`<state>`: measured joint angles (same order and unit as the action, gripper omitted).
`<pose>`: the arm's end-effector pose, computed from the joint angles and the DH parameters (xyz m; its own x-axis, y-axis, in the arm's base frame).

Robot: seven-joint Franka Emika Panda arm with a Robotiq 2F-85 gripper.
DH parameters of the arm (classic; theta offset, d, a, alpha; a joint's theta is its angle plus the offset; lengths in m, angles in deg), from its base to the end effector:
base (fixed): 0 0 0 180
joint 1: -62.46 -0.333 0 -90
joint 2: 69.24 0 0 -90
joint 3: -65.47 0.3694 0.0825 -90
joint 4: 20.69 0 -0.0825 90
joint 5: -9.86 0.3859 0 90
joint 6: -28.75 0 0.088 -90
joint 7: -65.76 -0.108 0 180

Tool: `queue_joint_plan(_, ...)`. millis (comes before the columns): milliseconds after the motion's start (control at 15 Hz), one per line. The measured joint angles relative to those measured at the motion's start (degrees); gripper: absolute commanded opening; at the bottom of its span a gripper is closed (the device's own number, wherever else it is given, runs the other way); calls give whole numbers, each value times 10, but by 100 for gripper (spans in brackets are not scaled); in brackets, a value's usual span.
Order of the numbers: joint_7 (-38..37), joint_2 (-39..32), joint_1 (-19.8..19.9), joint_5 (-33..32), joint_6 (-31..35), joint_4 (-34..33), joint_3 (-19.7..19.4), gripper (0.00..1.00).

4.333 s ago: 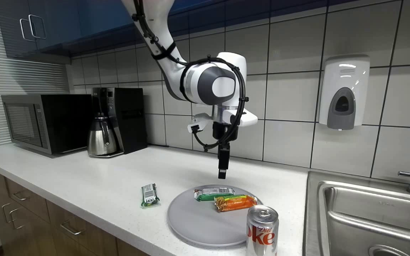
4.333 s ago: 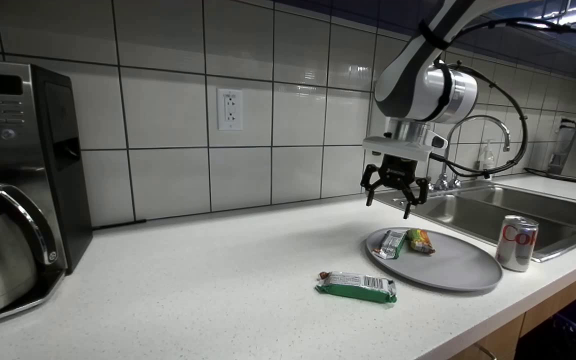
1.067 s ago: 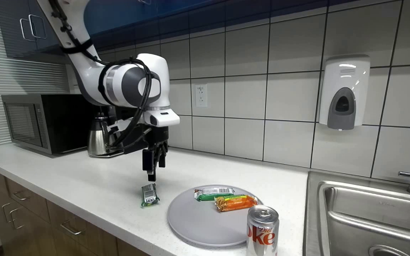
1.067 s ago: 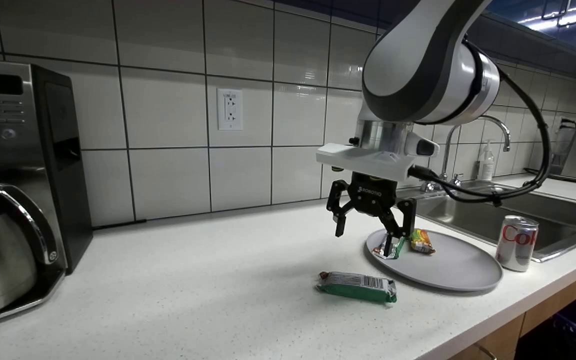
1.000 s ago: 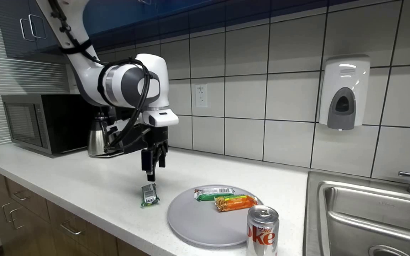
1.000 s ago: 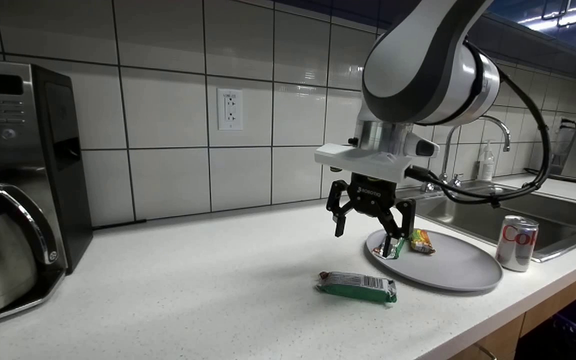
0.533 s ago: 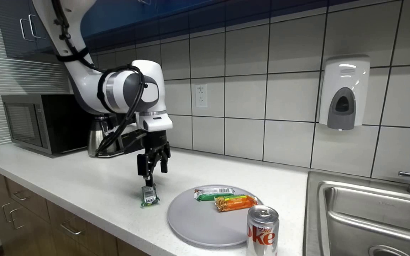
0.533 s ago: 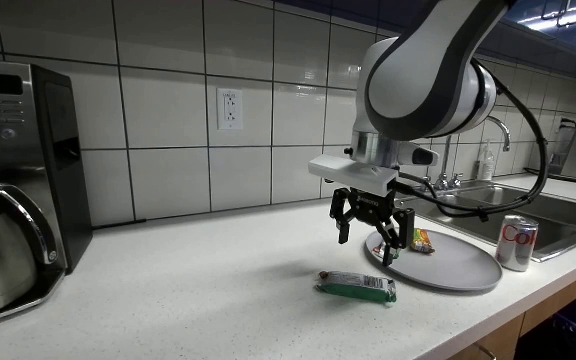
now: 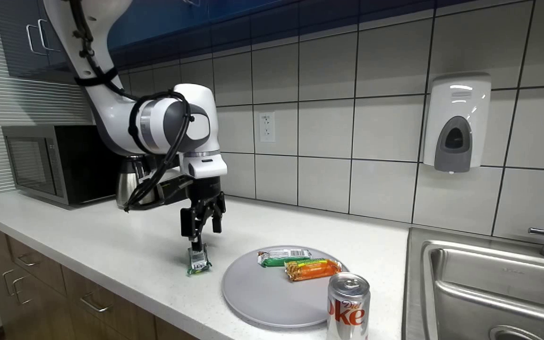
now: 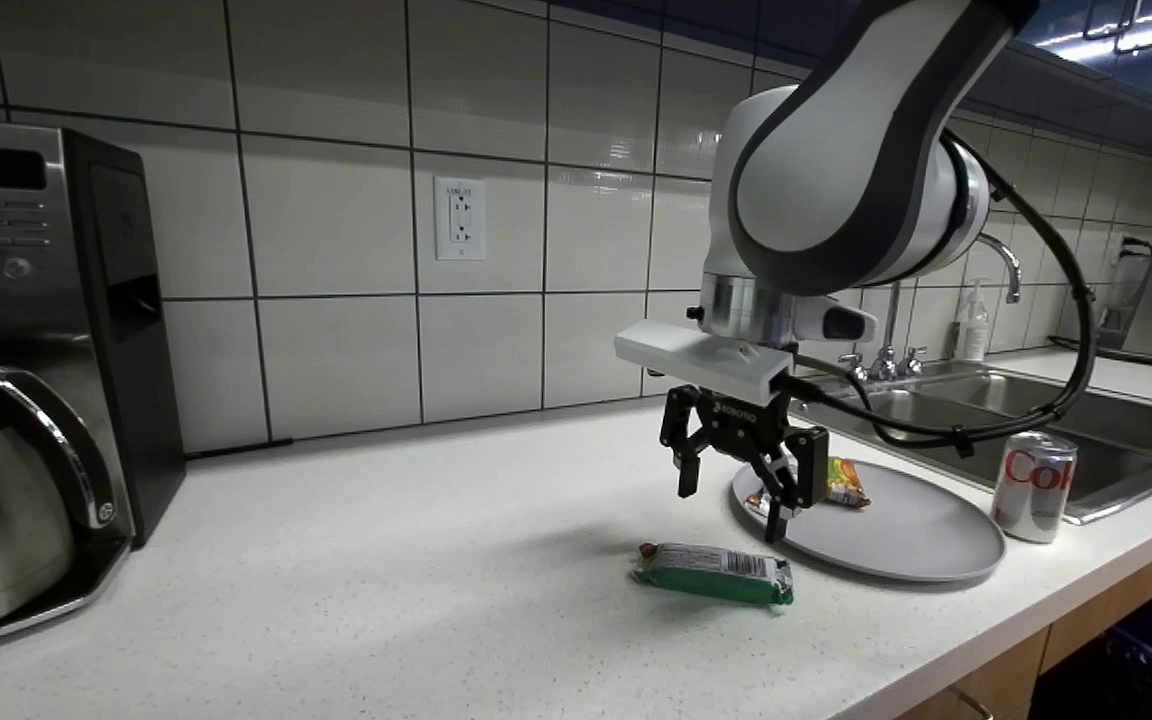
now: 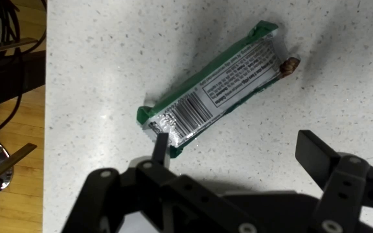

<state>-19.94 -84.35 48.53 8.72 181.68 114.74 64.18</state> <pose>0.5170 0.1166 0.2685 0.3085 -0.9510 0.0187 -0.9502 -0.3091 -0.0403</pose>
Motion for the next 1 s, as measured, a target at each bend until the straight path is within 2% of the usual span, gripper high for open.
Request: queue_joint_plan(1000,-12,0,-1,-1,-1,0,0,100)
